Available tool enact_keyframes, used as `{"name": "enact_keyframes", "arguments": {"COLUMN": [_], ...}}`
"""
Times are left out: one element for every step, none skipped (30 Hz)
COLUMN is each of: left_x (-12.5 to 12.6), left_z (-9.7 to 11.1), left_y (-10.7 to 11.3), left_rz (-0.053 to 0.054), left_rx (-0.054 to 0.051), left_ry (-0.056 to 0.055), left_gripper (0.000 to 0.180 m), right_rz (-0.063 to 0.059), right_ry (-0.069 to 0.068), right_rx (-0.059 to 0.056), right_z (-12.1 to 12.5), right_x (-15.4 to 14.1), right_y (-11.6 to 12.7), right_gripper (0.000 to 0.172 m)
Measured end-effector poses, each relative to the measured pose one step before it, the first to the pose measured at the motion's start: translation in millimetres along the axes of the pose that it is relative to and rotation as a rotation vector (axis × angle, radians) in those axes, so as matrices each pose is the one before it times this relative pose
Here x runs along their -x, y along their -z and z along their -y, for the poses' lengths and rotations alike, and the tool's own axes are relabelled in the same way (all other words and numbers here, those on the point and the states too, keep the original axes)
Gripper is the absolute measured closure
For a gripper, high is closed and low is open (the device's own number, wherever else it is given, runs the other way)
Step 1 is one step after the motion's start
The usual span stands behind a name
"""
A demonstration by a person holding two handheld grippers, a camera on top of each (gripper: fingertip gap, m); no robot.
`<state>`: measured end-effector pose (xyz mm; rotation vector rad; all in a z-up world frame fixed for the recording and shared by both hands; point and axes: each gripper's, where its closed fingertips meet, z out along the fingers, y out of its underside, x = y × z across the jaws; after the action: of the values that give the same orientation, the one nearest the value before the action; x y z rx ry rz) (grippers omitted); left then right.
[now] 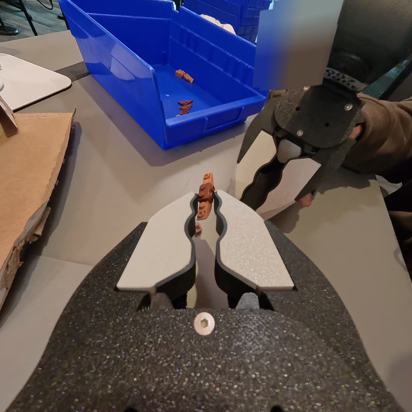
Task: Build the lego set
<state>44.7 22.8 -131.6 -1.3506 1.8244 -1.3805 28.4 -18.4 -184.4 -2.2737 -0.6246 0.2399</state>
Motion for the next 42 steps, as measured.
{"name": "enact_keyframes", "arguments": {"left_x": [-0.39, -0.77, -0.91, -0.6, -0.09, 0.18, -0.08, 0.34, -0.43, -1.6, -1.85, -1.45, -1.03, -0.84, -0.94, -1.19, -1.45, -1.3, -0.88, -0.83, -0.59, -0.46, -0.76, -0.97, -0.78, -0.78, -0.51, -0.53, -0.39, -0.35, -0.39, -0.63, -0.98, -0.71, -0.92, -0.89, -0.37, 0.06, 0.04, -1.13, -1.31, 0.33], "left_z": [-1.65, -1.75, -2.04, -1.88, -1.63, -1.91, -2.97, -3.09, -2.56, -2.28, -2.04, -2.19, -2.06, -1.79, -1.48, -1.32, -1.27, -1.69, -1.91, -2.29, -2.43, -2.15, -1.72, -1.37, -1.1, -0.97, -0.63, -0.56, -0.37, -0.47, -0.72, -0.57, -0.64, 0.59, 0.48, 0.35, -0.07, -0.62, -0.63, -0.82, -0.84, -0.58], "left_y": [-0.44, -0.55, -0.45, -0.46, -0.11, -0.05, -0.03, 0.01, 0.16, 0.08, 0.16, 0.06, 0.14, 0.28, 0.22, 0.07, -0.05, -0.24, -0.26, -0.24, -0.22, -0.28, -0.21, -0.41, -0.59, -0.59, -0.71, -0.66, -0.67, -0.84, -1.0, -1.13, -1.27, -0.83, -0.54, -0.28, -0.07, 0.17, 0.18, 0.46, 0.41, 0.34], "left_rz": [-0.0008, -0.0024, -0.0034, -0.0012, 0.0011, 0.0006, -0.0033, -0.0017, -0.005, -0.0125, -0.0127, -0.0088, -0.0053, -0.0036, -0.0033, -0.0038, -0.0045, -0.0036, -0.0013, -0.0008, 0.0008, 0.0004, -0.0021, -0.0038, -0.0035, -0.0033, -0.0021, -0.002, -0.0022, -0.0006, -0.0003, 0.0001, -0.0004, 0.0006, -0.0004, -0.0015, 0.0006, 0.0012, 0.0, -0.0089, -0.0107, 0.0002], "left_rx": [0.0112, 0.0122, 0.0147, 0.0143, 0.0114, 0.0111, 0.0172, 0.0193, 0.0151, 0.0141, 0.0137, 0.0138, 0.0135, 0.0125, 0.0111, 0.0094, 0.0102, 0.0128, 0.0146, 0.0166, 0.0171, 0.0139, 0.0106, 0.0076, 0.0052, 0.0052, 0.0035, 0.0019, 0.0006, 0.0006, 0.003, 0.0037, 0.0057, 0.0008, 0.0013, 0.0013, 0.0037, 0.0053, 0.0046, 0.003, 0.0039, 0.0028], "left_ry": [-0.0079, -0.0103, -0.0126, -0.0161, -0.0216, -0.0258, -0.0255, -0.0231, -0.0219, -0.0205, -0.0194, -0.0197, -0.0199, -0.0193, -0.0173, -0.0168, -0.0158, -0.0138, -0.0129, -0.0128, -0.0122, -0.0107, -0.0083, -0.0054, -0.0026, -0.0011, -0.0016, -0.0019, -0.001, 0.0, -0.0016, -0.0048, -0.0062, -0.0034, -0.0046, -0.0047, -0.0021, -0.0001, 0.0021, 0.0048, 0.006, 0.0039], "left_gripper": [0.168, 0.168, 0.168, 0.168, 0.168, 0.168, 0.168, 0.168, 0.168, 0.168, 0.167, 0.168, 0.168, 0.168, 0.168, 0.168, 0.167, 0.168, 0.168, 0.168, 0.168, 0.168, 0.168, 0.167, 0.167, 0.167, 0.167, 0.167, 0.168, 0.167, 0.167, 0.167, 0.168, 0.168, 0.168, 0.168, 0.168, 0.167, 0.167, 0.167, 0.167, 0.165], "right_rz": [0.0073, -0.0006, -0.0099, -0.0177, -0.0139, -0.0104, -0.0131, -0.0092, 0.0075, 0.0224, 0.0139, 0.0145, 0.0293, 0.0301, 0.0259, 0.0229, 0.0138, 0.0002, 0.006, 0.0084, 0.0057, 0.0032, -0.0043, -0.0106, -0.0068, -0.0091, -0.0085, -0.0015, 0.0027, -0.0022, -0.0072, -0.0074, -0.0052, -0.005, -0.0065, -0.0042, -0.001, -0.0009, 0.0053, 0.008, 0.0061, 0.0071], "right_ry": [0.0174, 0.0322, 0.0336, 0.0209, 0.0068, -0.0007, 0.0013, 0.0099, 0.013, 0.012, 0.0176, 0.0242, 0.0277, 0.0269, 0.0261, 0.0338, 0.0253, 0.0108, -0.0021, -0.0092, -0.0107, -0.0085, -0.0071, -0.0091, -0.0073, -0.0015, 0.0032, 0.0001, -0.0049, -0.0073, -0.0072, -0.0049, -0.0016, 0.0005, 0.0017, 0.0018, 0.0004, -0.0041, -0.0065, -0.006, -0.0063, -0.0066], "right_rx": [0.0051, 0.0089, -0.0041, -0.0167, -0.0198, -0.024, -0.027, -0.0211, -0.0164, -0.0187, -0.0156, 0.0009, 0.0192, 0.0235, 0.0151, 0.0111, -0.0084, -0.0019, 0.0034, 0.0073, 0.0071, 0.0059, 0.0049, 0.0063, 0.0069, 0.0016, 0.0009, 0.0038, 0.0025, -0.0022, -0.0057, -0.002, 0.001, -0.0026, -0.008, -0.01, -0.0059, 0.0005, 0.0024, 0.0024, 0.0039, 0.0055], "right_z": [-0.14, -0.59, 0.56, 1.61, 1.44, 1.17, 0.91, -0.18, -0.18, 1.2, 1.22, -0.67, -2.89, -2.75, -0.79, 0.13, 3.12, 2.31, 1.76, 1.01, 0.65, 0.4, 0.18, -0.2, -0.33, 0.02, -0.03, -0.54, -0.5, -0.3, -0.26, -0.69, -0.86, -0.34, 0.52, 1.0, 0.56, -0.11, -0.33, -0.27, -0.45, -0.61], "right_x": [3.47, 2.19, -0.15, -3.21, -5.08, -6.08, -7.31, -6.78, -4.18, -1.87, -2.46, -1.96, 0.62, 1.59, 2.33, 2.81, 1.37, -1.12, -0.39, 0.32, 0.61, 1.02, 0.82, 0.17, 0.84, 0.83, 0.76, 1.35, 1.54, 0.5, -0.3, -0.58, -0.16, -0.18, -0.48, -0.28, -0.4, -0.93, -0.42, -0.03, -0.26, 0.01], "right_y": [-2.36, -1.58, -0.14, 1.52, 2.42, 2.71, 2.48, 1.64, 1.05, 0.94, 0.4, -0.78, -1.96, -2.53, -2.93, -2.85, -2.15, -2.54, -2.62, -2.35, -1.73, -1.12, -0.6, -0.28, -0.1, 0.18, 0.5, 0.58, 0.58, 0.65, 0.8, 1.01, 0.94, 0.95, 1.01, 0.77, 0.35, -0.23, -0.4, -0.42, -0.3, -0.63], "right_gripper": [0.153, 0.152, 0.15, 0.15, 0.151, 0.151, 0.151, 0.151, 0.15, 0.149, 0.147, 0.146, 0.145, 0.145, 0.145, 0.145, 0.146, 0.146, 0.147, 0.15, 0.153, 0.157, 0.161, 0.165, 0.169, 0.172, 0.172, 0.172, 0.172, 0.172, 0.172, 0.172, 0.172, 0.172, 0.172, 0.172, 0.171, 0.167, 0.163, 0.16, 0.158, 0.156]}}
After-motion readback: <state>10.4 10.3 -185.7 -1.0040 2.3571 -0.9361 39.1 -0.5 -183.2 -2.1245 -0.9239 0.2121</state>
